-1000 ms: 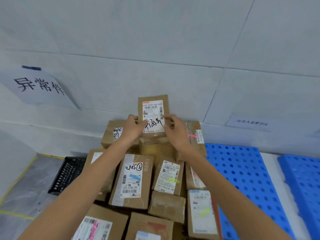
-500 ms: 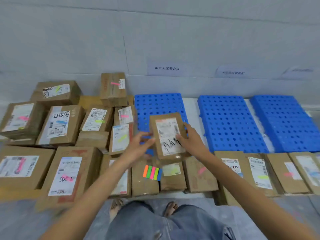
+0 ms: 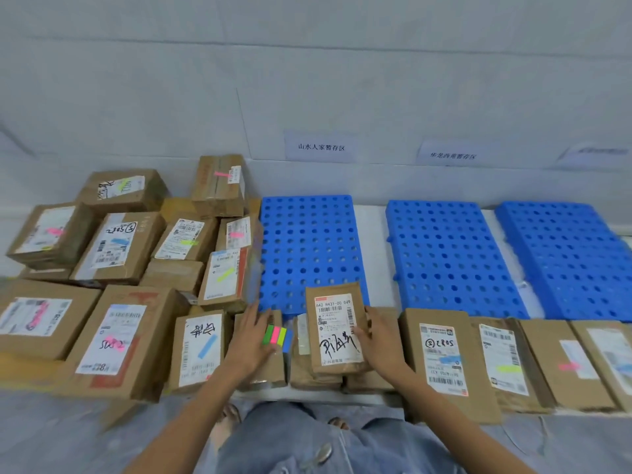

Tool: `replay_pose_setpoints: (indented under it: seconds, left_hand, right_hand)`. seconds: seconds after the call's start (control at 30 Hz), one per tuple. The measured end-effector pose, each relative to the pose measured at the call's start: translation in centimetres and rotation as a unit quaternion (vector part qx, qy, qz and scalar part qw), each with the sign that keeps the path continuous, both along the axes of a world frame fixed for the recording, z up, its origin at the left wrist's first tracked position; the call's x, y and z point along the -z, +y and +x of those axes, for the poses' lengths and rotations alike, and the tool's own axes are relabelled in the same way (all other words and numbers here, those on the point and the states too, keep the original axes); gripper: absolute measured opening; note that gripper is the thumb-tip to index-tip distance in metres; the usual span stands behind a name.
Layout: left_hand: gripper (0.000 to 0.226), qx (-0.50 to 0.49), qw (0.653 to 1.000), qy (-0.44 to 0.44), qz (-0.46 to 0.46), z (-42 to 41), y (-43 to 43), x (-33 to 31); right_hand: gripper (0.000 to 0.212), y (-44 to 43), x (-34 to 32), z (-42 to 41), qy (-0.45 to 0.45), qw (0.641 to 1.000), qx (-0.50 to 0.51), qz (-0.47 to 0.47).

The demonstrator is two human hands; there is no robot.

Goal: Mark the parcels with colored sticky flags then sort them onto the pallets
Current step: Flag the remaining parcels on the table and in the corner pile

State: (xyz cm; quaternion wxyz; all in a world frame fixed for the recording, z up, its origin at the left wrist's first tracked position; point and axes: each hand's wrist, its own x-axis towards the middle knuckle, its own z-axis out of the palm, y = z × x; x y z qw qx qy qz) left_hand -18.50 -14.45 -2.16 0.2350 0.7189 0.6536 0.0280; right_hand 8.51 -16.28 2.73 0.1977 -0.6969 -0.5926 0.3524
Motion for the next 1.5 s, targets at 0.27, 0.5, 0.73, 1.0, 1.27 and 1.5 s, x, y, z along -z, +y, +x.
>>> replay_pose_setpoints:
  seconds: [0.27,0.5,0.73,1.0,1.27,1.5]
  left_hand:
    - [0.043,-0.085,0.995,-0.034,0.042,0.6,0.4,-1.2]
    - [0.011,-0.263,0.917,-0.299,-0.002,1.2,1.0,-4.8]
    - [0.009,-0.264,0.831,-0.483,-0.077,3.9,0.1,-12.3]
    - [0.009,-0.212,0.843,-0.491,-0.059,5.6,-1.5,-17.5]
    - [0.01,-0.187,0.861,-0.466,-0.078,5.5,-2.4,-17.0]
    - [0.007,-0.178,0.863,-0.467,-0.079,5.9,-2.6,-16.8]
  right_hand:
    - [0.043,0.0,-0.3,-0.1,0.008,1.0,-0.007,-0.008]
    - [0.05,-0.3,-2.5,0.5,-0.02,0.999,-0.051,-0.001]
    - [0.046,0.6,-7.8,-1.1,-0.045,0.95,-0.222,0.217]
    - [0.057,2.6,-10.1,-2.0,-0.155,0.883,-0.297,0.328]
    - [0.05,2.7,-10.2,-1.2,-0.146,0.868,-0.333,0.338]
    - [0.049,2.4,-10.3,-0.6,-0.129,0.875,-0.348,0.312]
